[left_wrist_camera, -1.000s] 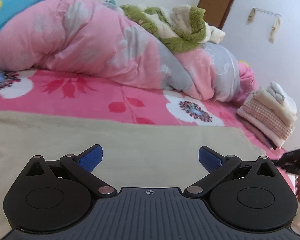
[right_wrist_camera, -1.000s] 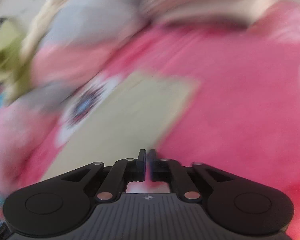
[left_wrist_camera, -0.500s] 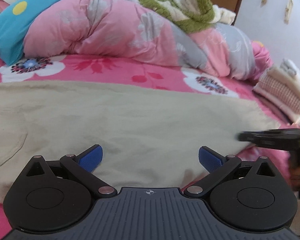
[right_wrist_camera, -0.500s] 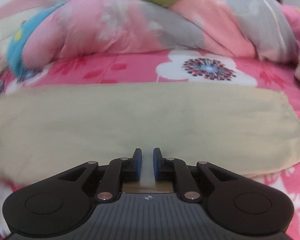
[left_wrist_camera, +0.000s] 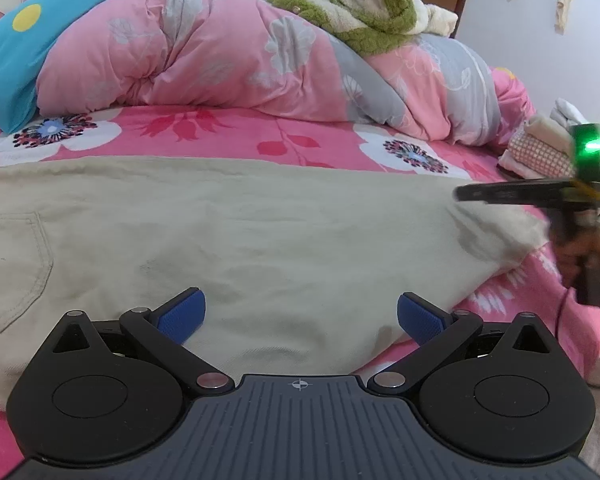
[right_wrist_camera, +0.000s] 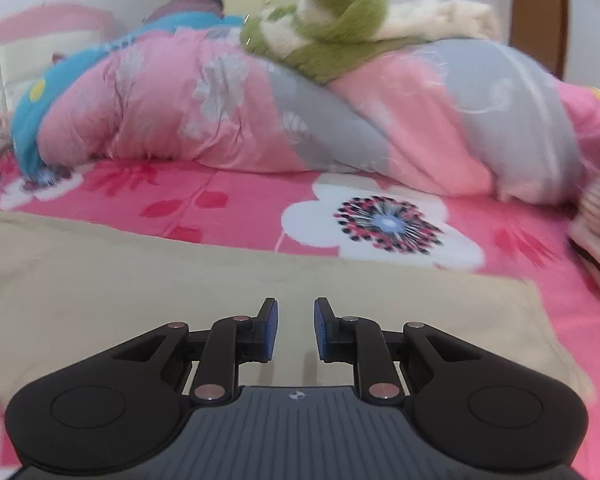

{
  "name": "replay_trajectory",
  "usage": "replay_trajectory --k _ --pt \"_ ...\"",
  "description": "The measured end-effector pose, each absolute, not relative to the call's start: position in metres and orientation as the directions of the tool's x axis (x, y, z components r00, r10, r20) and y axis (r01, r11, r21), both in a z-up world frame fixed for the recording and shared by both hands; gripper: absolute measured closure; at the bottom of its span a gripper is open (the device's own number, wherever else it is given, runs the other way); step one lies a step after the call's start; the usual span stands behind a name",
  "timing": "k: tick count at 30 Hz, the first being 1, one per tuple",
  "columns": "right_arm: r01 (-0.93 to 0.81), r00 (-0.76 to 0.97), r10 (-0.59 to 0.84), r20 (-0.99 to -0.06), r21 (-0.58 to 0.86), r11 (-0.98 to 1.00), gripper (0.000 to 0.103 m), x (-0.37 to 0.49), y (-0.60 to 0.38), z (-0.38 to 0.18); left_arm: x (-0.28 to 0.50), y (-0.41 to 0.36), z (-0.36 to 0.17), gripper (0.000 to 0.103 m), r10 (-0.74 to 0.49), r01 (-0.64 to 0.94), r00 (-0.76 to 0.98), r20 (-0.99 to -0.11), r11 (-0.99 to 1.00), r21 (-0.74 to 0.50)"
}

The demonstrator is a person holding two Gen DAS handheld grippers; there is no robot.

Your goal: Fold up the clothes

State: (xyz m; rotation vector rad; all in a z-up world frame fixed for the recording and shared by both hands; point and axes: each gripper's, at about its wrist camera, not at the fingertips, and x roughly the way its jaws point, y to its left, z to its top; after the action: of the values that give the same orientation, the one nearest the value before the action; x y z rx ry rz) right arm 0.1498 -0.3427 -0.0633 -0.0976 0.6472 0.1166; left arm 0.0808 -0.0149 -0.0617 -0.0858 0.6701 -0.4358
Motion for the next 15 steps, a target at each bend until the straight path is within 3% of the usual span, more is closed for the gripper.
replay_trajectory --k 7,12,15 --pt "-0.005 0.765 0.055 -0.641 0.079 0.997 0.086 0.143 -0.444 -0.093 0.085 -0.014 -0.067 0.000 -0.463 0.405 0.676 -0.573 0.883 -0.236" --pt "0.298 0.748 -0.157 -0.645 0.114 0.948 0.087 0.107 -0.532 -0.089 0.084 -0.019 -0.068 0.000 -0.451 0.413 0.673 -0.586 0.887 -0.208" --pt "0.193 0.767 -0.078 -0.637 0.114 0.975 0.087 0.125 -0.499 -0.090 0.085 -0.022 -0.066 0.000 -0.430 0.399 0.674 -0.601 0.896 -0.194"
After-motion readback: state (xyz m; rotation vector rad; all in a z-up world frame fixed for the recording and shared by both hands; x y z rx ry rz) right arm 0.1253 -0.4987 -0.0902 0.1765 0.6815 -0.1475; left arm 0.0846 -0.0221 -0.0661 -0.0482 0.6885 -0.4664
